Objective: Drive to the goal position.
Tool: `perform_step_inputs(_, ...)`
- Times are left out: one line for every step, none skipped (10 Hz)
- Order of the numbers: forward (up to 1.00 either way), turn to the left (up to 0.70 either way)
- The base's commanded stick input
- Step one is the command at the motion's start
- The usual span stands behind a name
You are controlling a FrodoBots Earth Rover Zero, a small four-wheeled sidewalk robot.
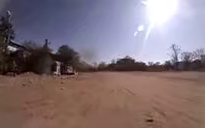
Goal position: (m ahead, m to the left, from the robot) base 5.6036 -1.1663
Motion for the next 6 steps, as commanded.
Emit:
perform_step_inputs(1.00, 0.00)
perform_step_inputs(1.00, 0.00)
perform_step_inputs(1.00, 0.00)
perform_step_inputs(1.00, 0.00)
perform_step_inputs(1.00, -0.01)
perform_step_inputs(1.00, -0.04)
